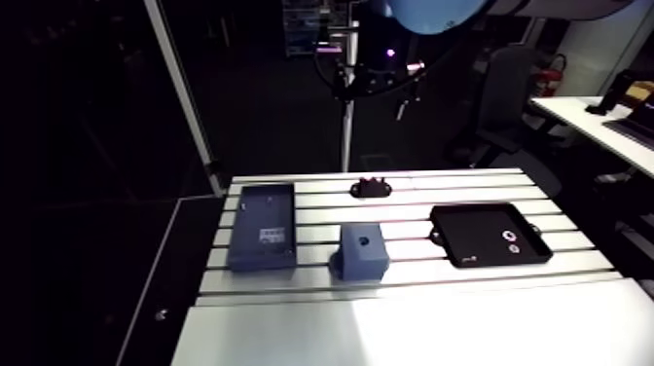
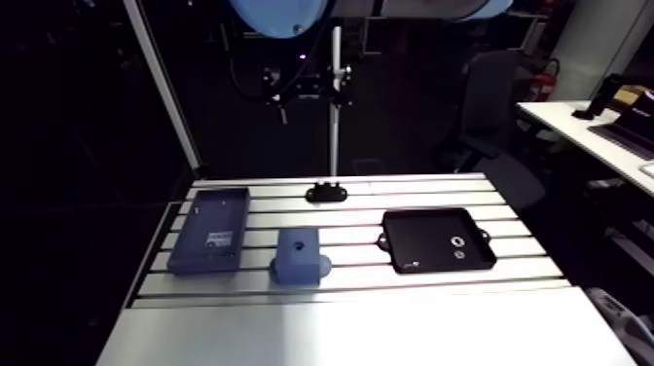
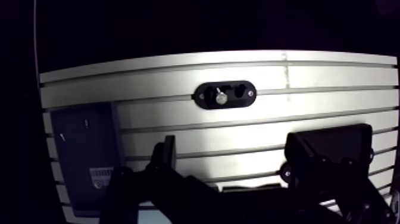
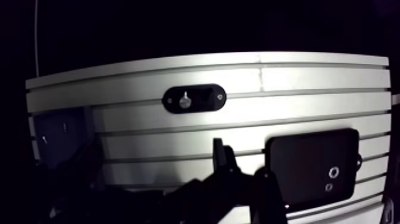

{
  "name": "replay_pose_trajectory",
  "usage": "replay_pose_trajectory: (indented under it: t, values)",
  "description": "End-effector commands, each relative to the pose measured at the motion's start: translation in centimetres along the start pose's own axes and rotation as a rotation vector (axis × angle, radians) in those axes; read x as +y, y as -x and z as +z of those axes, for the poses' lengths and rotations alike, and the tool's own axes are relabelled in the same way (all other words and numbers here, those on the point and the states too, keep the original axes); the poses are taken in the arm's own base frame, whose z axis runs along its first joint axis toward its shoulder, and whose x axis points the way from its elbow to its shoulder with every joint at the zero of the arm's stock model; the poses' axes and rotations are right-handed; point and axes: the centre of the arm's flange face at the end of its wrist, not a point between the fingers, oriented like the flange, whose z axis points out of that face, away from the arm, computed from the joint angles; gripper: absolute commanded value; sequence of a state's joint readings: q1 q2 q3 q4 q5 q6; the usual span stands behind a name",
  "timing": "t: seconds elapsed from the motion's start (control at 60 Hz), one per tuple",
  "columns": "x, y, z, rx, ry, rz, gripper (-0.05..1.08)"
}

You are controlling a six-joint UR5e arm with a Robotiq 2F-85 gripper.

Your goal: Pick up the M10 bolt and insert it into the hex recess until seated.

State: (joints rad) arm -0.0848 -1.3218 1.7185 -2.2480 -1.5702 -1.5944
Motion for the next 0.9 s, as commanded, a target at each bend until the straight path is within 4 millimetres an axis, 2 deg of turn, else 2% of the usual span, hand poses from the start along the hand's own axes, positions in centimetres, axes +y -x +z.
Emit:
replay_pose_trajectory:
  t: [0.017, 0.483, 0.683, 0.9]
  values:
    - [0.2, -0.3, 2.7, -0.012, 0.000, 0.001, 0.01]
    - [0.4, -0.6, 7.7, -0.060, 0.000, 0.004, 0.05]
    - [0.6, -0.4, 9.5, -0.086, 0.000, 0.005, 0.14]
    - [0.7, -0.7, 10.4, -0.072, 0.001, 0.007, 0.26]
